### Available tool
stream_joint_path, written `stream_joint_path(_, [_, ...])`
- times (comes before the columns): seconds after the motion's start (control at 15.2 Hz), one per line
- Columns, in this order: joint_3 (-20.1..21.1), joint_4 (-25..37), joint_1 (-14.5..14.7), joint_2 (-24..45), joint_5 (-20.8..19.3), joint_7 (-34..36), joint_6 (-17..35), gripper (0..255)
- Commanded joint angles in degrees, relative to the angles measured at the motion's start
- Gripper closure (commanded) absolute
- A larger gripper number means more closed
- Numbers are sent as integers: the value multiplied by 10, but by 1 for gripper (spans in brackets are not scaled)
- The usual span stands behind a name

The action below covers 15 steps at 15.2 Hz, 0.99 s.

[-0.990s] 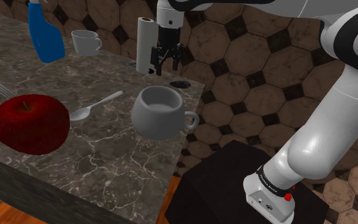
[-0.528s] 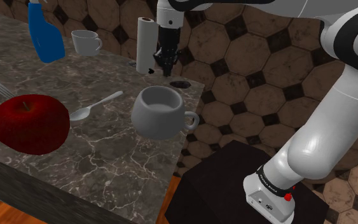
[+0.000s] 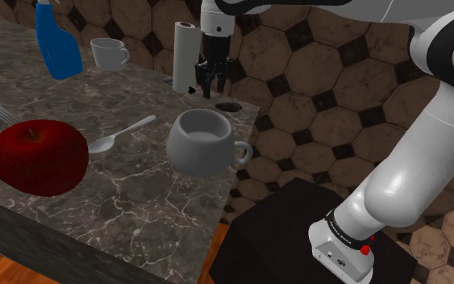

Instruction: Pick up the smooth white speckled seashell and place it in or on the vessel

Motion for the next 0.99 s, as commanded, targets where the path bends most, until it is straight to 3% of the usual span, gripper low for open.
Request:
stream_joint_path(0.0, [4, -47, -13, -32, -3, -175, 14, 0])
stream_joint_path(0.2, [-5, -116, -31, -79, -13, -482, 43, 0])
stream_joint_path(0.66, [-7, -171, -30, -80, -14, -481, 97, 0])
stream_joint_path(0.92, [-7, -175, -30, -79, -14, -481, 101, 0])
